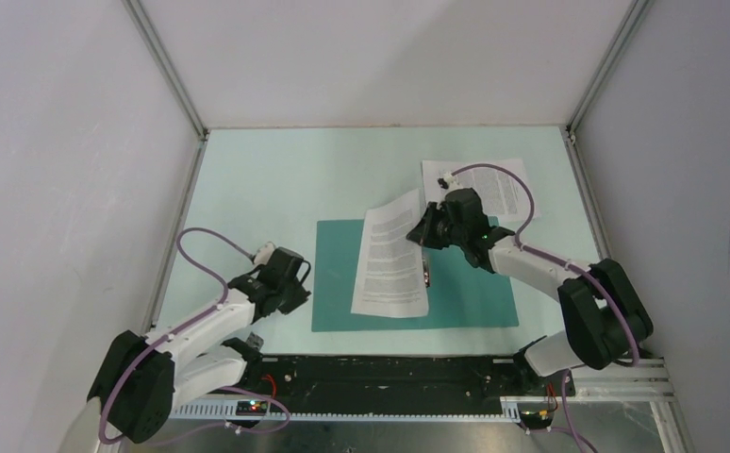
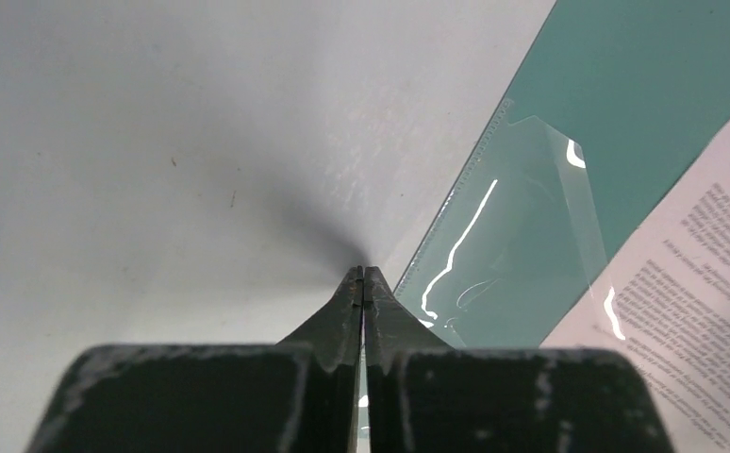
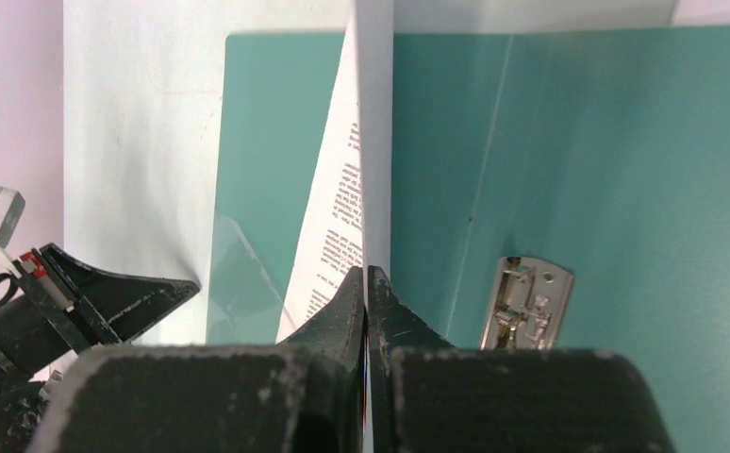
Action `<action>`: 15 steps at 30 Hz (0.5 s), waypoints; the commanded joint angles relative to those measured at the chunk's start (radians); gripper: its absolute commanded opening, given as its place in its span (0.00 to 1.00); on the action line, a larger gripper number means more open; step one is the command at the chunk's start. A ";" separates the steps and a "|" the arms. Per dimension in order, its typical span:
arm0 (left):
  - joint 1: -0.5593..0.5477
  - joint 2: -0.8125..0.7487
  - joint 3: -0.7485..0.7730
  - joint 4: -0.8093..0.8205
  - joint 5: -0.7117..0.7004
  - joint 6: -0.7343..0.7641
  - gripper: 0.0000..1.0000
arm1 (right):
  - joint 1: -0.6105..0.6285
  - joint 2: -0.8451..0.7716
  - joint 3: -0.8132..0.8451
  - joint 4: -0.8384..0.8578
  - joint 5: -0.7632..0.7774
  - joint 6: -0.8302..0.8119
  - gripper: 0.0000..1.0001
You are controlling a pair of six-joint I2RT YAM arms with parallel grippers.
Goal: Put the files into the folder
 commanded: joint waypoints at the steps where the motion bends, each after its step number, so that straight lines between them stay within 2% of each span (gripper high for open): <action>1: 0.004 0.034 0.007 -0.003 -0.005 0.000 0.01 | 0.057 0.039 0.001 0.063 0.011 0.023 0.00; 6: 0.001 0.051 0.016 -0.001 0.002 0.005 0.00 | 0.090 0.059 0.001 0.073 0.052 0.038 0.00; 15: -0.007 0.075 0.031 0.000 0.009 0.019 0.00 | 0.049 0.104 0.001 0.133 0.010 0.042 0.00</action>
